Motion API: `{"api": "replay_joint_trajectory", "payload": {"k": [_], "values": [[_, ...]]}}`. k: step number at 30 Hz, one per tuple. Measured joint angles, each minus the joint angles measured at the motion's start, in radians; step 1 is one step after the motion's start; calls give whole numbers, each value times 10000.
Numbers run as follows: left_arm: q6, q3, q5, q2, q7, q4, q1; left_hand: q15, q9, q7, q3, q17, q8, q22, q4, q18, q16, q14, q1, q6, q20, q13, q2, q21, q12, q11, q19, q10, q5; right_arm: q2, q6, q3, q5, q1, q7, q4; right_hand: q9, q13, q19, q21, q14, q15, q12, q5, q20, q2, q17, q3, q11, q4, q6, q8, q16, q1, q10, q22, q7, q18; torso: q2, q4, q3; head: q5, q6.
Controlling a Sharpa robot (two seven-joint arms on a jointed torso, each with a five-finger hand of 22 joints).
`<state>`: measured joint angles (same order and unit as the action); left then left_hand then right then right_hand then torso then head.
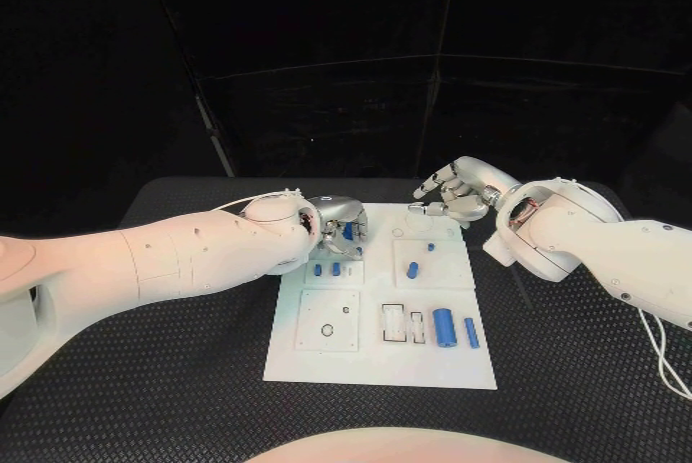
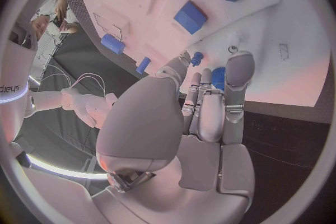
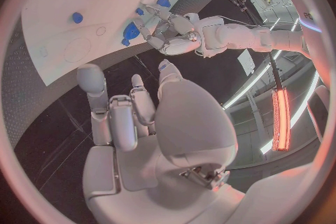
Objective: Assemble the parts on the task board
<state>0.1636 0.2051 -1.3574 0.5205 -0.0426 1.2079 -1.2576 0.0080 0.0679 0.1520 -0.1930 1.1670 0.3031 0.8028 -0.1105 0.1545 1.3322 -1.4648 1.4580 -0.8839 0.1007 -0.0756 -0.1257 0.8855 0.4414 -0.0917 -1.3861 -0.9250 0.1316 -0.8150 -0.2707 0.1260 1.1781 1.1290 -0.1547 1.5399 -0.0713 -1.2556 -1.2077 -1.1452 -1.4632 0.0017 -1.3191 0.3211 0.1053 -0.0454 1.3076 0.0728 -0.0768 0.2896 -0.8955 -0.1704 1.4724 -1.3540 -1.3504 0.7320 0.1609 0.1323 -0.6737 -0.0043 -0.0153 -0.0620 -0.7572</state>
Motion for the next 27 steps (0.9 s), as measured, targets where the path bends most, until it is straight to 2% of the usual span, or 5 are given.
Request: {"api": "replay_joint_trajectory", "payload": {"k": [9, 27], "values": [[-184, -3, -138, -120, -23, -149, 17, -8, 0, -77, -206, -45, -76, 273, 57, 0, 0, -8, -18, -358, -23, 88, 144, 182, -73, 57, -45, -286, 0, 5, 0, 0, 0, 0, 5, 1, 0, -1, 0, 0, 0, 0, 0, 0, 0, 0, -1, 0, 0, 0, 0, 0, 0, 0, 0, 0, 0, 0, 4, 0, -4, 5, -23], [-531, -16, -213, -378, -159, -377, 32, -80, -17, -89, -449, -105, -241, 462, 85, 1, 37, -3, -58, -619, -23, 110, 183, 334, -241, 114, -45, -509, 0, 23, 2, 0, 0, 0, 6, 10, 0, -13, 0, 0, 0, 0, 0, 0, 0, 0, -2, 0, 0, 0, 0, 0, 0, 0, 0, 1, 0, 0, 13, 7, -9, -8, -66]]}}
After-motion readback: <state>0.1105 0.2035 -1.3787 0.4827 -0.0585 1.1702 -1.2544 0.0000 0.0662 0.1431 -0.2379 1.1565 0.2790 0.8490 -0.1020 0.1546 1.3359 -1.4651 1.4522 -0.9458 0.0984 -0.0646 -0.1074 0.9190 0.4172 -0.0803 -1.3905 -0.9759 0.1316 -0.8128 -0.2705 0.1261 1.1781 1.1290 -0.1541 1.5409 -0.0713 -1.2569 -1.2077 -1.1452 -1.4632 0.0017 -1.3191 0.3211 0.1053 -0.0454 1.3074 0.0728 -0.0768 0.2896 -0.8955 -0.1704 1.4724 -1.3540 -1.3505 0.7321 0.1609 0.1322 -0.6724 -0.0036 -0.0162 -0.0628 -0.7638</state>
